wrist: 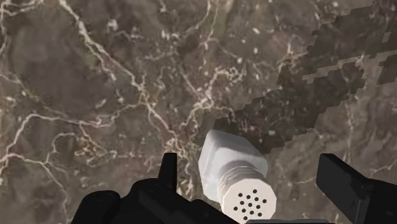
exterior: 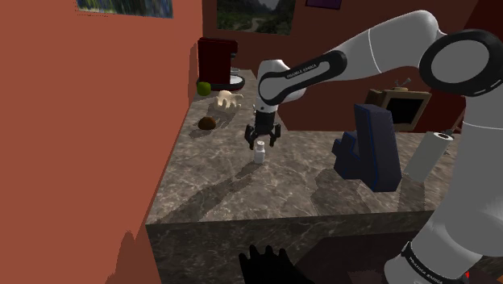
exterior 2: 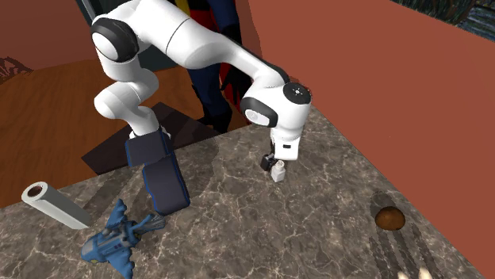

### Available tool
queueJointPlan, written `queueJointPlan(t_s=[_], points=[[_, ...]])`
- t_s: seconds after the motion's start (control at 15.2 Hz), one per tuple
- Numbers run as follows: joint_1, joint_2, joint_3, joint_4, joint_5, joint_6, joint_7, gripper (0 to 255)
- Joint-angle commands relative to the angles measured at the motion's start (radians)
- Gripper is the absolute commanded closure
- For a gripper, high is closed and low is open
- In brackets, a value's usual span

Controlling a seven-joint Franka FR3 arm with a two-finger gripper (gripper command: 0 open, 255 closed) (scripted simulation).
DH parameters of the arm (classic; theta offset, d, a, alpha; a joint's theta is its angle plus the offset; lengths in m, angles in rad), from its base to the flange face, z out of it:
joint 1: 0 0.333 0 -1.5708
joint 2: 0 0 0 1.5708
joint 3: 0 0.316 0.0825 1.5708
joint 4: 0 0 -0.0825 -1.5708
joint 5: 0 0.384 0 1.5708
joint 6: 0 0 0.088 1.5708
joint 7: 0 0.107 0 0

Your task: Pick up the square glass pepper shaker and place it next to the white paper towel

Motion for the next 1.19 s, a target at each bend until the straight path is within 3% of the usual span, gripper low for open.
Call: queueJointPlan(t_s=[0.0,0.59,0.66,1.12], points=[[0.000,0.009,0.000,-0.019,-0.001,0.028,0.000,0],[0.001,0.017,0.000,-0.029,-0.001,0.047,0.000,0],[0.001,0.017,0.000,-0.030,-0.001,0.047,0.000,255],[0.001,0.017,0.000,-0.029,-0.002,0.047,0.000,255]])
